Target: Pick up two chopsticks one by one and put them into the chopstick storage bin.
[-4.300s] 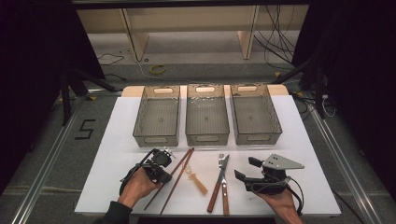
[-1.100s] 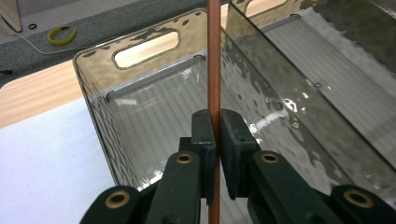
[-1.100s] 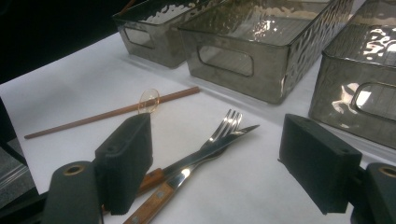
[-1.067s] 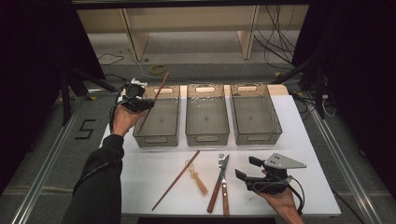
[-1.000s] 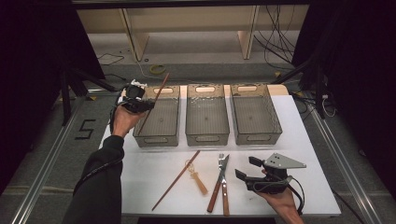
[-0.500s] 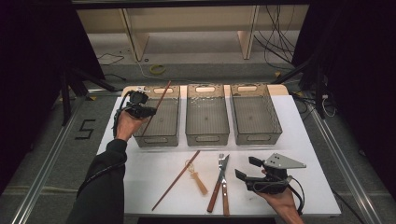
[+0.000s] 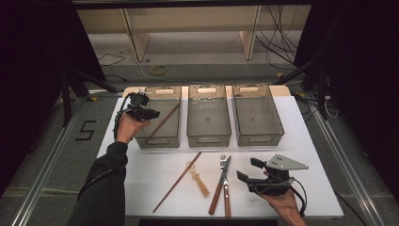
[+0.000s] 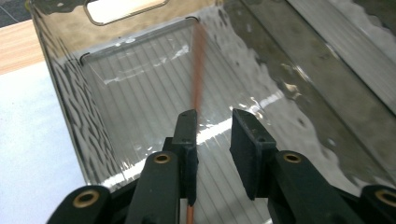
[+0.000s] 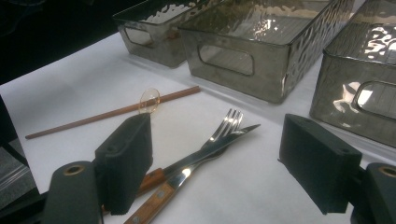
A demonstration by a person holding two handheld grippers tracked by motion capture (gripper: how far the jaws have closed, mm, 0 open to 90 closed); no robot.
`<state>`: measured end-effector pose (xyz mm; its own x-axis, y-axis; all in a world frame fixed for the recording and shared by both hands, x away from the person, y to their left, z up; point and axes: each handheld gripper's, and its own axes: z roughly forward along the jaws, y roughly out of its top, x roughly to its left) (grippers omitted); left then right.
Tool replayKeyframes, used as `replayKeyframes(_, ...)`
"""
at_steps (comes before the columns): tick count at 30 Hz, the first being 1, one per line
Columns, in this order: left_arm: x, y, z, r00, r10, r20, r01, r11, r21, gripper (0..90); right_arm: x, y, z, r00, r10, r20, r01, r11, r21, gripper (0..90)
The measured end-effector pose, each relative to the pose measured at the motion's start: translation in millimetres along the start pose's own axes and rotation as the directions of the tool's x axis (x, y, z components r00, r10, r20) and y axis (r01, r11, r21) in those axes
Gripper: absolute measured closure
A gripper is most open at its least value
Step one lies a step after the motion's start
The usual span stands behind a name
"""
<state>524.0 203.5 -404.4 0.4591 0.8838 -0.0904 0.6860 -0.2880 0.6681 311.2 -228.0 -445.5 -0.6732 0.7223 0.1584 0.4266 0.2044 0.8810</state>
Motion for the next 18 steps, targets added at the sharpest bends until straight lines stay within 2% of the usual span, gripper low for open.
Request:
replayKeyframes(2, -3.9, 0.1, -6.6, 0.9998, -0.013, 0.018, 0.012, 0.9999, 0.009, 57.4, 0.0, 0.1, -0.6, 1.0, 0.001, 0.002, -0.001, 1.0, 0.001, 26.4)
replayKeyframes(4, -9.7, -1.8, -16.3, 0.9993, -0.016, 0.033, 0.017, 0.9998, -0.014, 51.6, -0.2, 0.2, -0.7, 1.0, -0.001, 0.002, 0.001, 1.0, 0.0, 26.5)
replayKeyframes(7, -22.3, -7.5, -29.5, 0.9983, 0.006, 0.058, -0.005, 1.0, -0.008, 41.5, 0.0, 0.2, -0.8, 1.0, 0.0, 0.002, 0.0, 1.0, 0.001, 26.5)
replayKeyframes(12, -43.0, -23.4, -45.2, 0.995, 0.03, 0.096, -0.03, 0.9996, 0.001, 33.5, 0.4, 0.3, -0.5, 1.0, -0.003, 0.0, 0.003, 1.0, 0.002, 26.4)
replayKeyframes(15, -55.9, -33.6, -50.3, 0.9924, 0.059, 0.108, -0.06, 0.9982, 0.008, 31.2, 0.7, 0.4, -0.4, 1.0, -0.003, 0.001, 0.003, 1.0, 0.001, 26.3)
replayKeyframes(18, -64.1, -43.7, -52.4, 0.9909, 0.065, 0.118, -0.067, 0.9977, 0.008, 29.5, 1.0, 0.5, -0.5, 1.0, -0.003, 0.004, 0.003, 1.0, 0.002, 26.3)
